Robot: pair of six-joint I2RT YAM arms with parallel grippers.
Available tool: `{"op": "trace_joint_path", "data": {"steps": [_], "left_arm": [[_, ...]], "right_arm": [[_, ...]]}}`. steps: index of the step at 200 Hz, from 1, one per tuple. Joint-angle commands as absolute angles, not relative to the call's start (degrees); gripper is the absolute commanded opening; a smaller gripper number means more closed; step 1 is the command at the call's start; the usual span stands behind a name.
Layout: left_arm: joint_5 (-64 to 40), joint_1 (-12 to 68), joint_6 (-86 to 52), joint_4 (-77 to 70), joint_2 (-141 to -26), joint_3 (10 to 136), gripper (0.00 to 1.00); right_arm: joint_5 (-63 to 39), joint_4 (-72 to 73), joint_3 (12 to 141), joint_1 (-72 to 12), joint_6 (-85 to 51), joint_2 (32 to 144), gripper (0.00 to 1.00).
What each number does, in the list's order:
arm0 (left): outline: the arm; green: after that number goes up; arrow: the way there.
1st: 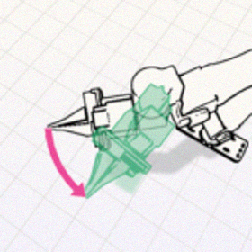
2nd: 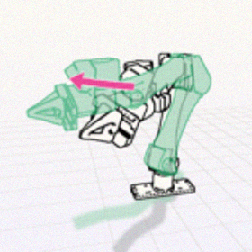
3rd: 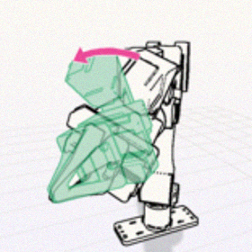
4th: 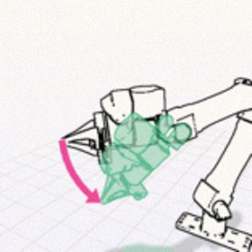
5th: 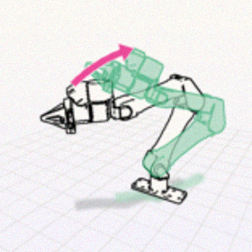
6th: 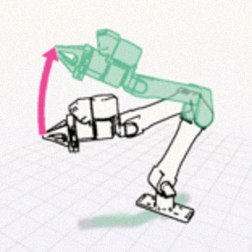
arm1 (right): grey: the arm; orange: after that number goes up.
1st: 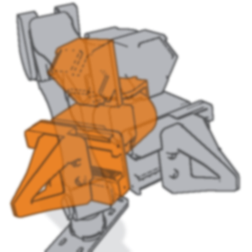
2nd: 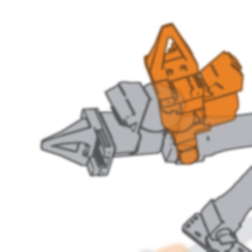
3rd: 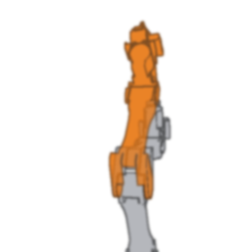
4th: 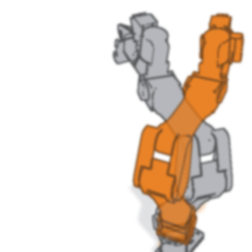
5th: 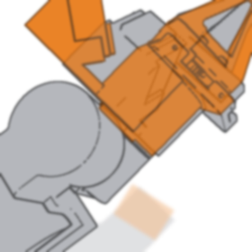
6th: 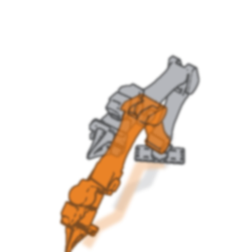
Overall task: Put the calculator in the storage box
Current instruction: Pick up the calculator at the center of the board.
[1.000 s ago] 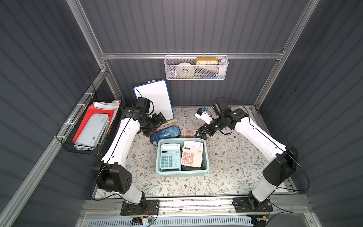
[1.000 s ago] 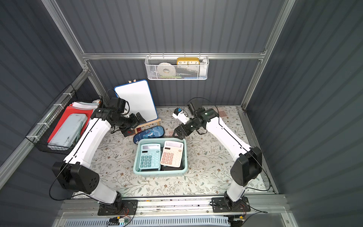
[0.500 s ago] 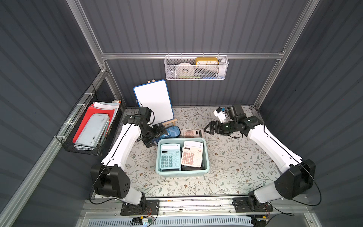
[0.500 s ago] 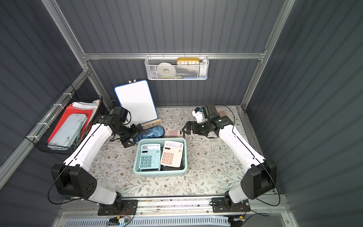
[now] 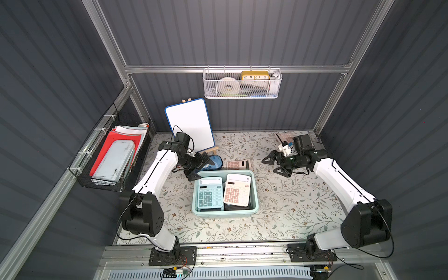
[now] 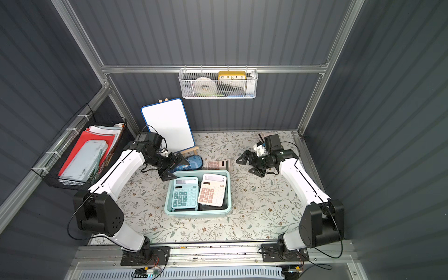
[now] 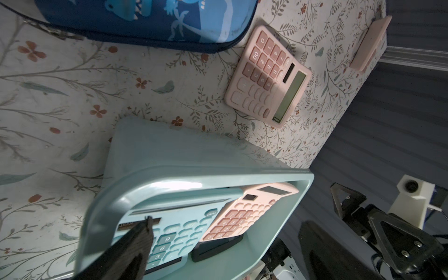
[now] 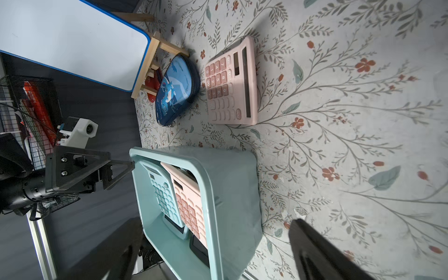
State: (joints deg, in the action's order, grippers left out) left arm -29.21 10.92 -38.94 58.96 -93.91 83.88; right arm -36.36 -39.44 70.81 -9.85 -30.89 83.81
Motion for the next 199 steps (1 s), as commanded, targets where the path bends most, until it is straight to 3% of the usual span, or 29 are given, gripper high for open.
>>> {"op": "trace_joint_path", "data": {"steps": [1,35,92,136,199], "left_arm": [[-34.03,11.7,-37.89,57.33,-95.64,84.79,0.99],[-34.09,13.87,-37.06,58.75,-99.05,89.15,0.99],[-29.73,13.74,-36.35,64.16,-100.52,99.52,0.99],[-24.23,13.28,-35.77,65.13,-100.2,103.28,0.99],[-23.75,12.48,-36.43,63.37,-101.19,104.75,0.99]], "right_arm": [[-34.26,-41.41,71.41,-9.52,-31.45,85.44,0.99],[-29.25,-36.82,71.63,-6.22,-38.36,86.59,0.99],[-22.59,-10.4,63.17,0.3,-62.07,87.72,0.99],[-20.4,-8.13,66.21,2.81,-76.31,95.75,0.99],[-11.29,8.12,70.1,2.98,-97.09,108.39,0.98]]}}
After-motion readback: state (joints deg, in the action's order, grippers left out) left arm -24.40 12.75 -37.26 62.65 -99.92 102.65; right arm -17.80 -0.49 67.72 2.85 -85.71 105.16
